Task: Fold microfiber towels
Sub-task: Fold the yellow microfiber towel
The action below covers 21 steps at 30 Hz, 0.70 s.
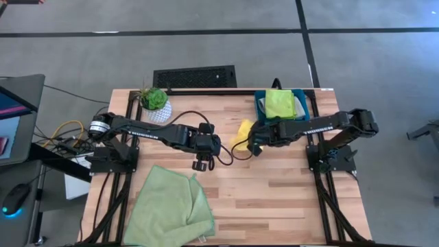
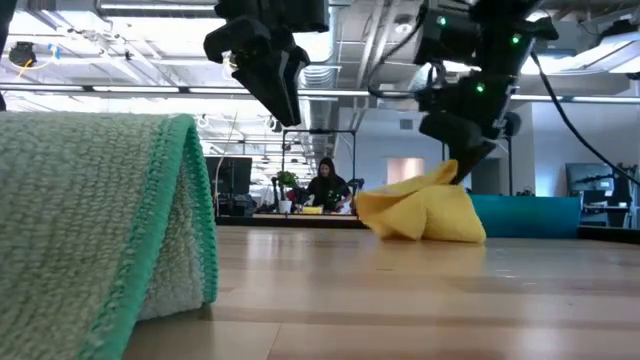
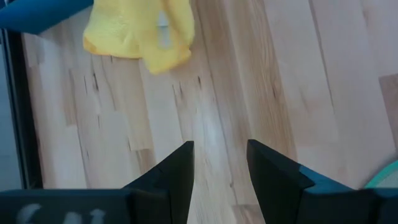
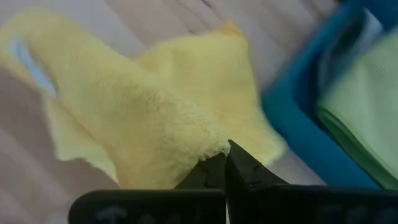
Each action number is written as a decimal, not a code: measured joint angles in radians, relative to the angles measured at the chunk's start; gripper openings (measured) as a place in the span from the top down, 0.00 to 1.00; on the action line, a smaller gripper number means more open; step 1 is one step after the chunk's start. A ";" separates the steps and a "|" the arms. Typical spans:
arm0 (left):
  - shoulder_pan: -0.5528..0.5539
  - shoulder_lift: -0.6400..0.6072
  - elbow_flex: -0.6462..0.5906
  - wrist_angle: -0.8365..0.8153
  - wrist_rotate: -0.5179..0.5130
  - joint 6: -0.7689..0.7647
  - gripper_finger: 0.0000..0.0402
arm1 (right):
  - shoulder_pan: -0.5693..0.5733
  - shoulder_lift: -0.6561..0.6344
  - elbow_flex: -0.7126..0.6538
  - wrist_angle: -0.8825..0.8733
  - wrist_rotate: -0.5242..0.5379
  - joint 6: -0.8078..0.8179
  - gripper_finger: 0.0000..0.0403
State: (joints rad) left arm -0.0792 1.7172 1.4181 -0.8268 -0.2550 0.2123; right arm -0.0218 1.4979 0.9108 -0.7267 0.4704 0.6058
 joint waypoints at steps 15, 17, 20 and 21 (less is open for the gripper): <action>0.000 0.001 0.000 -0.008 0.007 -0.023 0.65 | -0.059 0.151 -0.001 -0.081 0.001 0.041 0.96; 0.000 0.001 0.000 -0.009 0.007 -0.022 0.65 | -0.059 0.166 0.000 -0.079 -0.005 0.027 0.93; 0.000 0.001 0.000 -0.010 0.007 -0.027 0.65 | -0.060 0.176 0.000 -0.076 -0.022 0.013 0.89; 0.000 0.001 0.000 -0.012 0.007 -0.034 0.65 | -0.060 0.177 0.000 -0.080 -0.024 0.012 0.87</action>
State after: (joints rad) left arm -0.0792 1.7184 1.4181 -0.8383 -0.2478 0.1781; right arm -0.0818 1.6744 0.9104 -0.8063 0.4467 0.6176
